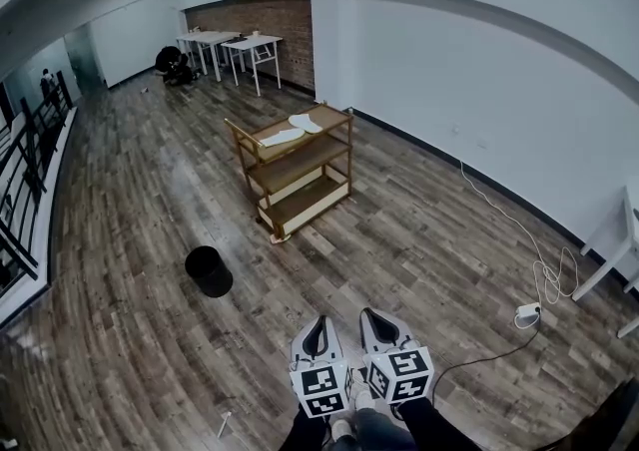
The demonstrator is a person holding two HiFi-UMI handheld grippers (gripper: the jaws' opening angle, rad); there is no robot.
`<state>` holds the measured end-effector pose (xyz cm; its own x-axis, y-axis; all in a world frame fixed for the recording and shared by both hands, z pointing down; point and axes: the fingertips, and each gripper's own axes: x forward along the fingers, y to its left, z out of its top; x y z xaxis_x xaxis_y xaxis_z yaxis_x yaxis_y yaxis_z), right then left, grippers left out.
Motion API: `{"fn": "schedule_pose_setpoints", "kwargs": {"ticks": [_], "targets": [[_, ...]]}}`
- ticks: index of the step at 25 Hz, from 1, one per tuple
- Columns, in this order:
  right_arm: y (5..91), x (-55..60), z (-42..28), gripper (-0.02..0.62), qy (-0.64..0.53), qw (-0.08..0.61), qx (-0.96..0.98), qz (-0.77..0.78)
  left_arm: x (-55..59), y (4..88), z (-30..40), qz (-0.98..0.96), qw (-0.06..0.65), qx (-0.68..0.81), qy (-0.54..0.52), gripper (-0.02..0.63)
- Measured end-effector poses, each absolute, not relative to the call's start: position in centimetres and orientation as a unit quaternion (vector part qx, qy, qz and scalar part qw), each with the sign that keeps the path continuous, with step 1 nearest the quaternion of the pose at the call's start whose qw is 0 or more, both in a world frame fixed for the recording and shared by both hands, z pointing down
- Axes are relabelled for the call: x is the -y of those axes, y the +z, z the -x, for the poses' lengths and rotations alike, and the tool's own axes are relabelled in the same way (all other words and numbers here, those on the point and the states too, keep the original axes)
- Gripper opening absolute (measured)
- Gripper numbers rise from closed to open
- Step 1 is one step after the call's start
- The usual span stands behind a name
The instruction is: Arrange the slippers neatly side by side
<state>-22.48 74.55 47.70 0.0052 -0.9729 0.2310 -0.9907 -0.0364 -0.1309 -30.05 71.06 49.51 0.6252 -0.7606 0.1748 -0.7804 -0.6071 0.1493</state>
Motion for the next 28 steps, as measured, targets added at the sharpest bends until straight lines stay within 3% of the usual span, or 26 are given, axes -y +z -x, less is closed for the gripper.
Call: {"fn": "schedule_pose_setpoints", "kwargs": {"ticks": [8, 28], "targets": [[47.8, -70.8, 21.2, -0.002, 0.116, 0.041, 0.697, -0.706, -67.4, 49.3, 28.3, -0.893, 0.100, 0.436, 0.047, 0.000], [45.4, -57.7, 9.1, -0.002, 0.102, 0.036, 0.713, -0.692, -54.6, 47.6, 17.8, -0.879, 0.099, 0.465, 0.031, 0.000]]}}
